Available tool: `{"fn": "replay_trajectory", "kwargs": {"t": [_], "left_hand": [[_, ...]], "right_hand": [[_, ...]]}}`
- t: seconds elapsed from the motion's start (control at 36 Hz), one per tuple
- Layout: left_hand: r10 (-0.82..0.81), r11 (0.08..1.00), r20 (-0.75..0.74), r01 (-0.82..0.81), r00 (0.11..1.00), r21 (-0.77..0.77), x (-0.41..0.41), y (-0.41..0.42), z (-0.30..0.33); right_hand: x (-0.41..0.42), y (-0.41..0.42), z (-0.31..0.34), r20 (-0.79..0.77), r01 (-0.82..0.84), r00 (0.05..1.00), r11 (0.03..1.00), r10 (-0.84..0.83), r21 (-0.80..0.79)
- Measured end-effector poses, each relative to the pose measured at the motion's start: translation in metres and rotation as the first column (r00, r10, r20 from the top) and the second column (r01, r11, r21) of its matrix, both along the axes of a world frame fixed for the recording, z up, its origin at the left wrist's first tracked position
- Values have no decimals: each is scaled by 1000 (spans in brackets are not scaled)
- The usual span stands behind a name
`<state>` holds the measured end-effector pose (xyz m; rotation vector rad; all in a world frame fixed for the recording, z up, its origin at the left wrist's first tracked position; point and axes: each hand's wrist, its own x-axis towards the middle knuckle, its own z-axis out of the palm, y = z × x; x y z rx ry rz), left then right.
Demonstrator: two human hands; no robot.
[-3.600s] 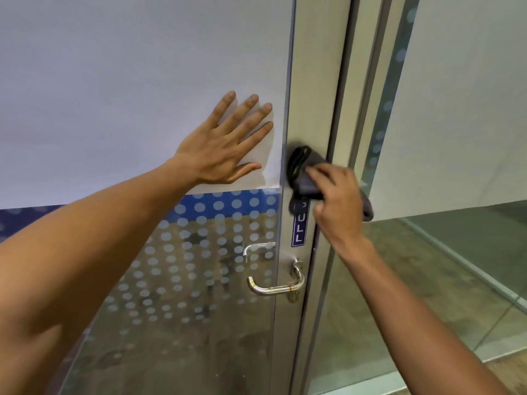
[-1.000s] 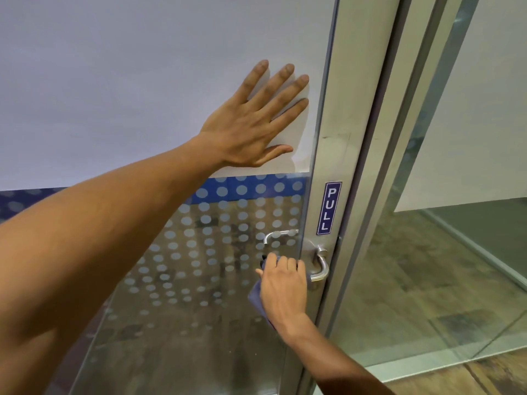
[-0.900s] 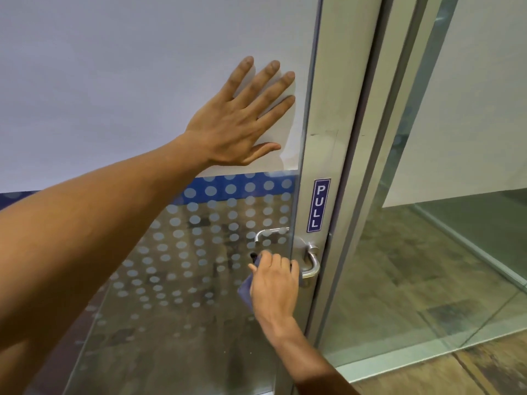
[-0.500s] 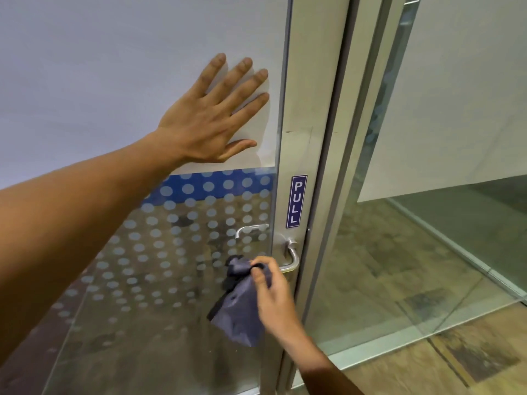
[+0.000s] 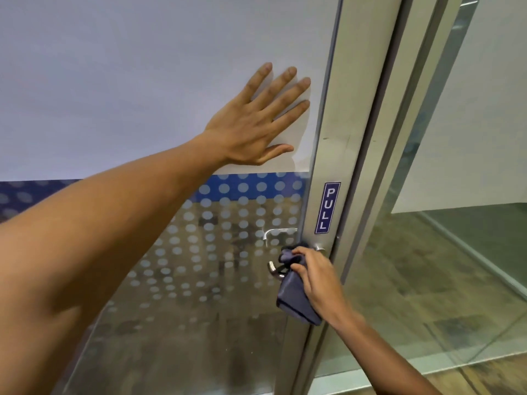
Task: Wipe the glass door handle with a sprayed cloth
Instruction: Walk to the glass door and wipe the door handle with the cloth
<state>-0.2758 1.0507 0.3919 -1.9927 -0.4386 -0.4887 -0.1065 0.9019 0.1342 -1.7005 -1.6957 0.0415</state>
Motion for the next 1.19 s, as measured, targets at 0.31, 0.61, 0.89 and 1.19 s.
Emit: {"fn": "replay_trajectory", "kwargs": {"t": [0.31, 0.61, 0.89, 1.19], "left_hand": [[-6, 1000, 11, 6, 1000, -10, 0, 1, 0], [-6, 1000, 9, 6, 1000, 0, 0, 1, 1], [10, 1000, 0, -10, 1000, 29, 1, 3, 0], [17, 999, -10, -17, 1000, 27, 2, 2, 0]], "right_hand": [[12, 12, -17, 753, -146, 592, 957, 287, -250], [4, 33, -1, 715, -193, 624, 949, 314, -248], [-70, 49, -7, 713, 199, 700, 968, -32, -152], [-66, 42, 0, 791, 66, 606, 986, 82, -152]]}}
